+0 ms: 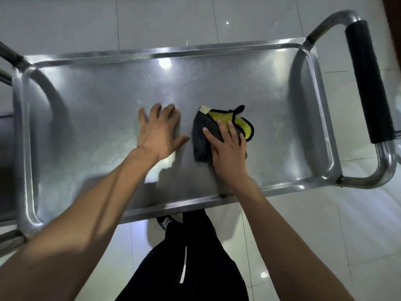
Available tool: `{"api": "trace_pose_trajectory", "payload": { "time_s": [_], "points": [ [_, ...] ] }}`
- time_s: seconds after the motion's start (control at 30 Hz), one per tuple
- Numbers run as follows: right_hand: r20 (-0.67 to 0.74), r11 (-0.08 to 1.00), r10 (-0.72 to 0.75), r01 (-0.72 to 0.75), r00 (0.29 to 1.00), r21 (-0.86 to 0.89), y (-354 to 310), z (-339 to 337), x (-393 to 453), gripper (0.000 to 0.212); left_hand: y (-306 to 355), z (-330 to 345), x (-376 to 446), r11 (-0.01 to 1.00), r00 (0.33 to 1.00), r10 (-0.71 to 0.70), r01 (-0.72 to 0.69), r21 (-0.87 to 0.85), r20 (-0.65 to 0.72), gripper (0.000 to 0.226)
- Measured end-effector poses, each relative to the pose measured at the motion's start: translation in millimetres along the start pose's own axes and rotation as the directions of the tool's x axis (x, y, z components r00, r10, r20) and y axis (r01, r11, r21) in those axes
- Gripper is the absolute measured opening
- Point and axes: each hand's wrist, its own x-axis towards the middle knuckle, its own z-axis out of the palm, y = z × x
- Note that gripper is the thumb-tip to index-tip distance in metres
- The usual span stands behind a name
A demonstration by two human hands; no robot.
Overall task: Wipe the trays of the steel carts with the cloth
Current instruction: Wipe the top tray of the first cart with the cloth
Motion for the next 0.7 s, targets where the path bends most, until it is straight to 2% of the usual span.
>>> {"api": "trace_pose_trajectory", "payload": {
  "time_s": [0.2, 0.3, 0.4, 0.5, 0.7],
  "points": [
    [0.019, 0.998, -0.047, 0.046, 0.999, 0.039, -7.9, -9.1, 108.1, 0.055, -3.3, 1.6, 2.3, 0.992, 0.988, -0.103, 0.11, -0.059, 0.119, 0.085],
    [0.029, 0.996, -0.079, 0.078, 0.996, 0.038, -16.6, -12.5, 159.1, 0.055, -4.0, -2.9, 4.2, 0.99, 0.988, -0.111, 0.12, -0.074, 0.105, 0.086],
    [0.052, 0.994, -0.1, 0.098, 0.994, 0.04, -26.6, -14.9, 198.5, 0.055, -2.9, -3.3, 0.8, 0.994, 0.997, -0.075, 0.076, -0.075, 0.007, 0.082],
    [0.062, 0.991, -0.131, 0.128, 0.989, 0.044, -32.7, -17.8, 225.4, 0.053, -3.0, -3.1, 0.0, 0.998, 0.997, -0.05, 0.046, -0.053, -0.066, 0.079],
    [0.058, 0.991, -0.127, 0.124, 0.99, 0.056, -34.1, -18.5, 226.5, 0.053, -7.8, -8.3, 5.8, 0.994, 0.996, -0.077, 0.081, -0.079, 0.052, 0.075]
  ]
}}
